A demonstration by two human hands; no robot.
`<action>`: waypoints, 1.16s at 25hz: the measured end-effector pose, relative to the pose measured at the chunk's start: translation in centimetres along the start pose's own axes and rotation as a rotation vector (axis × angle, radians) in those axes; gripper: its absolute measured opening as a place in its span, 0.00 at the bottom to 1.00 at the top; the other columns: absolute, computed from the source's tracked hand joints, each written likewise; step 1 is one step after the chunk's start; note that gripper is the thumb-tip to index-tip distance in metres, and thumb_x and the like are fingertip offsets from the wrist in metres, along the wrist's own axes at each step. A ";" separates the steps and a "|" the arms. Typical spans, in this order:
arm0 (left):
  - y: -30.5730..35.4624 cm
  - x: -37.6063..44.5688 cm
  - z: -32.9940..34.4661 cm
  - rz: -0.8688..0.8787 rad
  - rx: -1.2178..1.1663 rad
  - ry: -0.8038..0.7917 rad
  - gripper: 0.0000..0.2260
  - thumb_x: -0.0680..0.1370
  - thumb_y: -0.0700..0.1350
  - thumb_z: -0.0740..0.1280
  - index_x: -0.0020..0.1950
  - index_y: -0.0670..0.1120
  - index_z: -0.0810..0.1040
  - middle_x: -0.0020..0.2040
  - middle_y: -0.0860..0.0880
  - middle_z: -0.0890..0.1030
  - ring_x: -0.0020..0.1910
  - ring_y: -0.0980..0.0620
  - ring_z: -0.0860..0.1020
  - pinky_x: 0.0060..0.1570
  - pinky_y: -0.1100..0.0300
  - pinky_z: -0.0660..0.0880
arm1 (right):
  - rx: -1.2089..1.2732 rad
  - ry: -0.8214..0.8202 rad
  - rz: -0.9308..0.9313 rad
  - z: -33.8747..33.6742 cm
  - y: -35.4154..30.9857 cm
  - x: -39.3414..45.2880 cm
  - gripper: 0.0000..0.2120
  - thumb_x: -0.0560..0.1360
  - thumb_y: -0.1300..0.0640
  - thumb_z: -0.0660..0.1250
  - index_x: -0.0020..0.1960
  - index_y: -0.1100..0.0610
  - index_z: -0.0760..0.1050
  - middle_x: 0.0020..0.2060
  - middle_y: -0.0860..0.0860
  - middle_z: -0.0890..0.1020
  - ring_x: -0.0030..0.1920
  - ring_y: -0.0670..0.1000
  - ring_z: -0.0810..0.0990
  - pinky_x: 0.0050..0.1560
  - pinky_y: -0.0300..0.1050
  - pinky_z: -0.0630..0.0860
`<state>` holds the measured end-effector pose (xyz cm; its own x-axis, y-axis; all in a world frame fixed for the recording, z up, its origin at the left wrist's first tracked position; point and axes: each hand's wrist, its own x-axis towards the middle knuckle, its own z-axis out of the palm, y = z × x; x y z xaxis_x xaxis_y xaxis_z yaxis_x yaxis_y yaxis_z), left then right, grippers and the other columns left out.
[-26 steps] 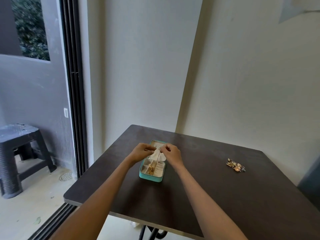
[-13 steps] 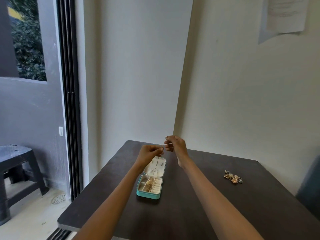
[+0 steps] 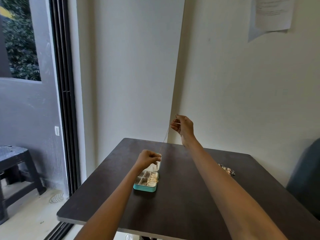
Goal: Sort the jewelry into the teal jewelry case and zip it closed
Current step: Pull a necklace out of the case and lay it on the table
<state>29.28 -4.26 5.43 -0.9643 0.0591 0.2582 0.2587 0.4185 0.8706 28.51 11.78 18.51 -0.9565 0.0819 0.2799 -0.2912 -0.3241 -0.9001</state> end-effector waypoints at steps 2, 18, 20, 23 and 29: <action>-0.5 -0.2 0.1 -0.027 0.020 0.013 0.09 0.74 0.40 0.70 0.52 0.39 0.82 0.47 0.43 0.84 0.38 0.52 0.82 0.44 0.64 0.79 | -0.008 0.002 -0.005 -0.3 -0.1 -0.1 0.06 0.77 0.59 0.64 0.41 0.58 0.74 0.32 0.52 0.78 0.31 0.48 0.79 0.38 0.39 0.80; -2.1 0.4 -0.6 -0.233 -0.032 0.188 0.03 0.74 0.40 0.71 0.44 0.40 0.80 0.39 0.46 0.80 0.29 0.54 0.74 0.26 0.66 0.72 | 0.419 0.094 0.226 -4.6 3.5 -1.6 0.11 0.74 0.64 0.50 0.35 0.55 0.62 0.22 0.48 0.66 0.22 0.46 0.62 0.27 0.38 0.60; -1.9 0.6 -0.2 -0.287 -0.189 0.191 0.03 0.75 0.39 0.69 0.42 0.41 0.78 0.37 0.45 0.77 0.26 0.54 0.73 0.23 0.66 0.72 | 0.358 0.050 0.185 -5.3 3.6 -1.8 0.10 0.72 0.64 0.51 0.34 0.55 0.63 0.22 0.48 0.66 0.23 0.47 0.63 0.31 0.40 0.59; -1.0 0.9 0.7 -0.417 -0.576 0.109 0.03 0.80 0.37 0.61 0.48 0.39 0.74 0.40 0.42 0.77 0.29 0.50 0.76 0.28 0.59 0.78 | 0.171 -0.103 0.118 -6.6 3.6 -2.3 0.07 0.69 0.62 0.54 0.34 0.57 0.66 0.21 0.49 0.64 0.24 0.47 0.62 0.32 0.42 0.60; 2.1 4.1 1.8 -0.409 -0.785 0.112 0.12 0.81 0.33 0.51 0.41 0.40 0.69 0.60 0.35 0.76 0.42 0.36 0.79 0.48 0.47 0.76 | -0.684 -0.538 0.123 -10.2 4.6 -3.8 0.07 0.66 0.59 0.57 0.29 0.57 0.66 0.23 0.51 0.68 0.25 0.46 0.64 0.34 0.39 0.65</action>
<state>25.78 -1.52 7.59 -0.9891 -0.0646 -0.1322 -0.1008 -0.3566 0.9288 30.64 19.58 9.85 -0.8944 -0.4274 0.1318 -0.2977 0.3491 -0.8886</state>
